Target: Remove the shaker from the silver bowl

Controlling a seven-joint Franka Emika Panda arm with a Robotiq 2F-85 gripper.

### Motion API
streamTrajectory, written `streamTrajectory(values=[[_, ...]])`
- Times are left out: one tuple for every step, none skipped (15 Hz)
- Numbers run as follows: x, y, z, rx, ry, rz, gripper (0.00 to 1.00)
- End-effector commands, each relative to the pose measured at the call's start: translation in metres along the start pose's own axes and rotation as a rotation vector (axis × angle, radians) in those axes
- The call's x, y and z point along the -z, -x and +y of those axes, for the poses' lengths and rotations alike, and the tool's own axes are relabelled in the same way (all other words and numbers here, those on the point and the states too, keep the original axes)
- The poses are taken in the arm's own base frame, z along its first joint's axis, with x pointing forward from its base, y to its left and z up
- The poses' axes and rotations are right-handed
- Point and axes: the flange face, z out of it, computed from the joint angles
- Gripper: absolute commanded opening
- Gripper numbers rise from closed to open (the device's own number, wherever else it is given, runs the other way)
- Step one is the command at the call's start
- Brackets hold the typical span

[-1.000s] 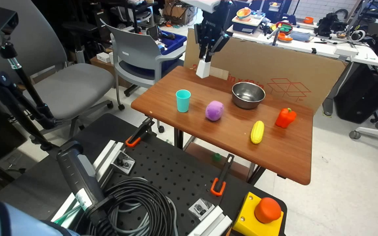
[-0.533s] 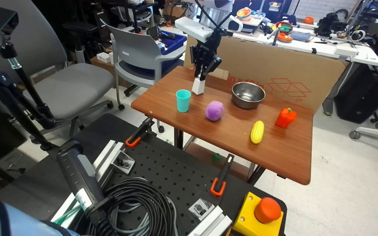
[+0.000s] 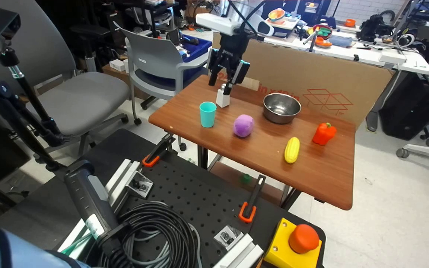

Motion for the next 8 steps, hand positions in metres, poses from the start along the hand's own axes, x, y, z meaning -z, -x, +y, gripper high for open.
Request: streamTrajectory(values=[[0.047, 0.03, 0.05, -0.001, 0.055, -0.156, 1.0], [0.063, 0.038, 0.068, 0.027, 0.077, -0.169, 1.0], [0.074, 0.044, 0.086, 0.006, 0.096, -0.142, 1.0], [0.089, 0.048, 0.106, -0.039, 0.085, -0.085, 1.0], [0.067, 0.025, 0.075, -0.016, 0.086, -0.128, 1.0], [0.083, 0.031, 0.092, -0.035, 0.081, -0.105, 1.0], [0.092, 0.036, 0.104, -0.046, 0.074, -0.093, 1.0], [0.096, 0.041, 0.109, -0.05, 0.071, -0.089, 1.0]])
